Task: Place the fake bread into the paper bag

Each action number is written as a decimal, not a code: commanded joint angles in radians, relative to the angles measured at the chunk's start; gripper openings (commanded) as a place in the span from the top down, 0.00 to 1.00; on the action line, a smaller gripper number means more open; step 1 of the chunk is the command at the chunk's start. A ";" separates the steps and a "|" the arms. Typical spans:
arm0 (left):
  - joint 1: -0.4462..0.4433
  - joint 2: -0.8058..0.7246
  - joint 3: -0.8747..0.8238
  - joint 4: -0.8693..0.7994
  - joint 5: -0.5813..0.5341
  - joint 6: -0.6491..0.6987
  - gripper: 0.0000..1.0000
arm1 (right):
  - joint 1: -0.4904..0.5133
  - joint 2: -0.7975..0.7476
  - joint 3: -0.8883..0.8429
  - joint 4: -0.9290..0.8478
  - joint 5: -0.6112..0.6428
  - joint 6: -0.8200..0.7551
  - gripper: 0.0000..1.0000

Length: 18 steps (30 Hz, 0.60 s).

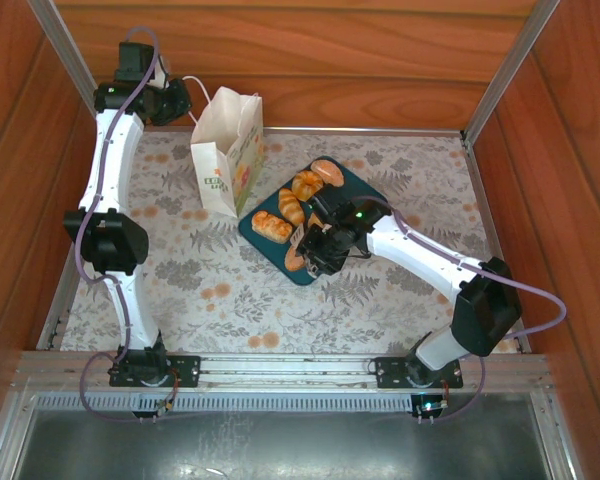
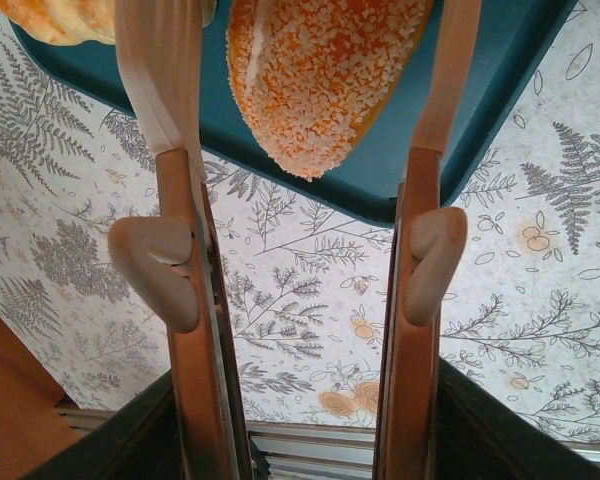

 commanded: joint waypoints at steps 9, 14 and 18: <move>0.010 0.007 0.032 -0.007 0.027 -0.010 1.00 | 0.007 0.061 0.074 -0.030 -0.009 -0.022 0.48; 0.009 0.004 0.027 -0.008 0.029 -0.009 1.00 | 0.006 0.083 0.100 -0.045 -0.014 -0.043 0.52; 0.009 0.003 0.029 -0.007 0.025 -0.008 1.00 | 0.006 0.063 0.101 -0.052 -0.005 -0.049 0.59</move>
